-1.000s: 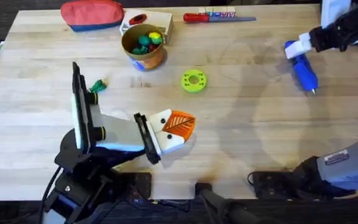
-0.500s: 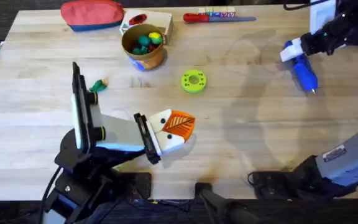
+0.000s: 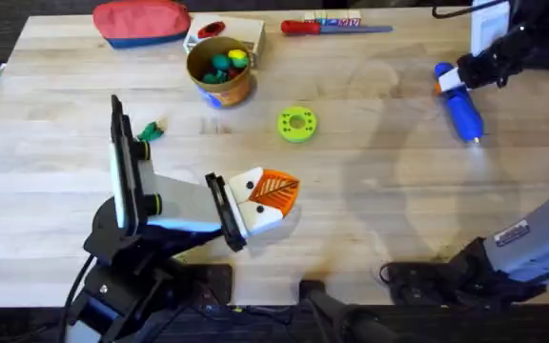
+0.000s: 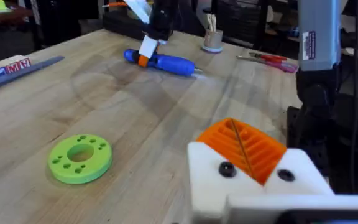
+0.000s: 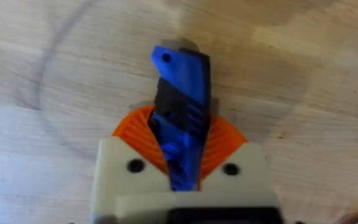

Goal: Pick up the gripper from the table and insert it into the empty holder that is missing its gripper. Then pick up a screw, insert it into the mounting hole, and use the screwdriver to tighten it. Finally, clean up the table by picking up the vegetable and placing it into the bucket.

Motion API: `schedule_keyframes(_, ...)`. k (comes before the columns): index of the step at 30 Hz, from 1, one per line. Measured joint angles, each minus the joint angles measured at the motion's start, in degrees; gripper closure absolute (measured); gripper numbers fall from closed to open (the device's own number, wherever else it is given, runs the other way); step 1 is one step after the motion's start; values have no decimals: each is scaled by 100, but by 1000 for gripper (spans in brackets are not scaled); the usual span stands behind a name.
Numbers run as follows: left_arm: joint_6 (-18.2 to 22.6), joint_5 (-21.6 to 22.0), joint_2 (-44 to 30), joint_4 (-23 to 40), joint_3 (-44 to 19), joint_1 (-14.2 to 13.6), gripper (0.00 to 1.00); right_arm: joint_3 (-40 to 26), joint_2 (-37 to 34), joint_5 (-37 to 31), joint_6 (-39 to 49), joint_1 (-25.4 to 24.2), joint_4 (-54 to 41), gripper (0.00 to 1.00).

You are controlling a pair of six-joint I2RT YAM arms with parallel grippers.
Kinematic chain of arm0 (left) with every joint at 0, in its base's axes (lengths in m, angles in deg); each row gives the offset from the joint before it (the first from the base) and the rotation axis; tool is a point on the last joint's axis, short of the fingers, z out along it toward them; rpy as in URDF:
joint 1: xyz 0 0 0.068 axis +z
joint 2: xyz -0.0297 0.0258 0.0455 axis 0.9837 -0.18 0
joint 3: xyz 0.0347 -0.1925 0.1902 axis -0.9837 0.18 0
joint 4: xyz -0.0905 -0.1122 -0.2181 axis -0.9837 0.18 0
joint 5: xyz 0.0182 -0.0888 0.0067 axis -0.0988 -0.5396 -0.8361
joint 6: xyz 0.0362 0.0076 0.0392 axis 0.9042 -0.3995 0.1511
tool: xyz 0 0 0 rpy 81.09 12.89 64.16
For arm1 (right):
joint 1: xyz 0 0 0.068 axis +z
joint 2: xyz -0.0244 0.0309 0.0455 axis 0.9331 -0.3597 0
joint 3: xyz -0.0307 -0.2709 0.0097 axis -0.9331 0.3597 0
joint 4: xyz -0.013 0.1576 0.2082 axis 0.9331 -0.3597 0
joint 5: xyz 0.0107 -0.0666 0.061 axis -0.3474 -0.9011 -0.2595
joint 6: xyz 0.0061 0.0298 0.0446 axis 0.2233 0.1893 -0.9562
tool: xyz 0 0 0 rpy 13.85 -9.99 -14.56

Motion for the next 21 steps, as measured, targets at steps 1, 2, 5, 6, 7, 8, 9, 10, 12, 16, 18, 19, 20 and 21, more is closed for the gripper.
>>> schedule_keyframes(1,0,0,0,0,0,0,991,0,0,24,-27,-3,-23,989)
schedule_keyframes(2,0,0,0,0,0,0,991,-2,0,43,-25,-3,-28,988)
schedule_keyframes(5,0,0,0,0,0,0,991,-7,1,44,-24,1,-42,990)
schedule_keyframes(6,0,0,0,0,0,0,991,-15,23,44,-25,1,-91,994)
schedule_keyframes(7,0,0,0,0,0,0,991,-15,58,44,-25,1,-151,994)
schedule_keyframes(8,0,0,0,0,0,0,991,-15,232,44,-25,1,-354,994)
schedule_keyframes(9,0,0,0,0,0,0,991,-15,317,44,-25,1,-396,994)
schedule_keyframes(10,0,0,0,0,0,0,991,-15,447,44,-25,1,-437,994)
schedule_keyframes(12,0,0,0,0,0,0,991,-15,762,46,-31,1,-496,994)
schedule_keyframes(16,0,0,0,0,0,0,991,-15,1603,52,-230,3,-507,994)
schedule_keyframes(18,0,0,0,0,0,0,991,-15,2052,68,-354,19,-533,994)
schedule_keyframes(19,0,0,0,0,0,0,991,-15,2291,68,-413,40,-557,994)
schedule_keyframes(20,0,0,0,0,0,0,991,-15,2495,67,-451,71,-597,994)
schedule_keyframes(21,0,0,0,0,0,0,991,-15,2713,69,-483,115,-647,994)
